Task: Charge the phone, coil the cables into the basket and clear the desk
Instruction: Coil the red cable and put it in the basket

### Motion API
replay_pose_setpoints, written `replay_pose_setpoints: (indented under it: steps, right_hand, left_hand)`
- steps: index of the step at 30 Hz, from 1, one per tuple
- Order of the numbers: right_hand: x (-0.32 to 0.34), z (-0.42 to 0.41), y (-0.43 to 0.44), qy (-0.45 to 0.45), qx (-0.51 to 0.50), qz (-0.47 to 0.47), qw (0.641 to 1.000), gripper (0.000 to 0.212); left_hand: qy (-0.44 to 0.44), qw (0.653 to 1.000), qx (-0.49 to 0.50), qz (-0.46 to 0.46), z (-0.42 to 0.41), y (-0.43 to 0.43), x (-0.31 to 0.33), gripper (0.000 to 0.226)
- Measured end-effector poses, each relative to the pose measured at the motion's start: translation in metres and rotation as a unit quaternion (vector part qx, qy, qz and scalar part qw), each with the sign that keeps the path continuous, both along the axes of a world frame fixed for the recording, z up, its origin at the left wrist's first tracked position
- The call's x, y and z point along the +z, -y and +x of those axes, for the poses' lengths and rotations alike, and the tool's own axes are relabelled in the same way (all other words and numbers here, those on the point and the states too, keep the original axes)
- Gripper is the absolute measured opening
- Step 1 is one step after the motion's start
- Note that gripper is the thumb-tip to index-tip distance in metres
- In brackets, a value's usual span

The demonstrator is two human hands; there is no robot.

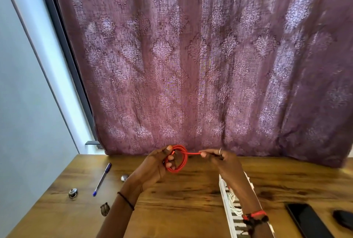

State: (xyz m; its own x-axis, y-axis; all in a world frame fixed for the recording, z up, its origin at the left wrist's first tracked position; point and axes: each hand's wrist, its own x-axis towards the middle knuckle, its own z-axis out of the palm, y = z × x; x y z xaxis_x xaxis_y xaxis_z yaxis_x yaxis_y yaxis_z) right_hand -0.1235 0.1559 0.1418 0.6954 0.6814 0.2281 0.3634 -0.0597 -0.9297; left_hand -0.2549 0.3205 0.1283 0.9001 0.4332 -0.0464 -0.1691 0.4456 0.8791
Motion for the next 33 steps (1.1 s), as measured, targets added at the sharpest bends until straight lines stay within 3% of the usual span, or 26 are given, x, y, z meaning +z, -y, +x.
replay_pose_setpoints:
  steps: [3,7,12,15,23,33]
  right_hand:
    - [-0.007,-0.001,-0.011,0.122,-0.078,-0.016,0.989,0.009]
    - [-0.020,-0.015,-0.027,0.183,-0.138,-0.019,0.973,0.013]
    - [-0.026,-0.037,-0.040,0.158,-0.188,-0.032,0.969,0.024]
    - [-0.025,-0.044,-0.044,0.152,-0.168,-0.067,0.972,0.032]
    - [-0.015,-0.041,-0.036,0.040,-0.090,-0.013,0.995,0.016]
    - [-0.020,-0.033,-0.032,-0.001,-0.147,0.013,0.989,0.017]
  left_hand:
    - [0.023,0.998,0.018,-0.061,0.004,0.005,-0.002,0.021]
    - [0.067,0.981,0.059,-0.174,0.012,0.012,-0.010,0.012]
    - [0.086,0.969,0.096,-0.212,0.022,0.023,-0.020,0.012]
    - [0.087,0.969,0.090,-0.213,0.024,0.028,-0.023,0.021]
    - [0.116,0.962,0.063,-0.238,0.021,0.033,-0.023,0.015]
    - [0.108,0.971,0.076,-0.200,0.028,0.048,-0.019,0.035]
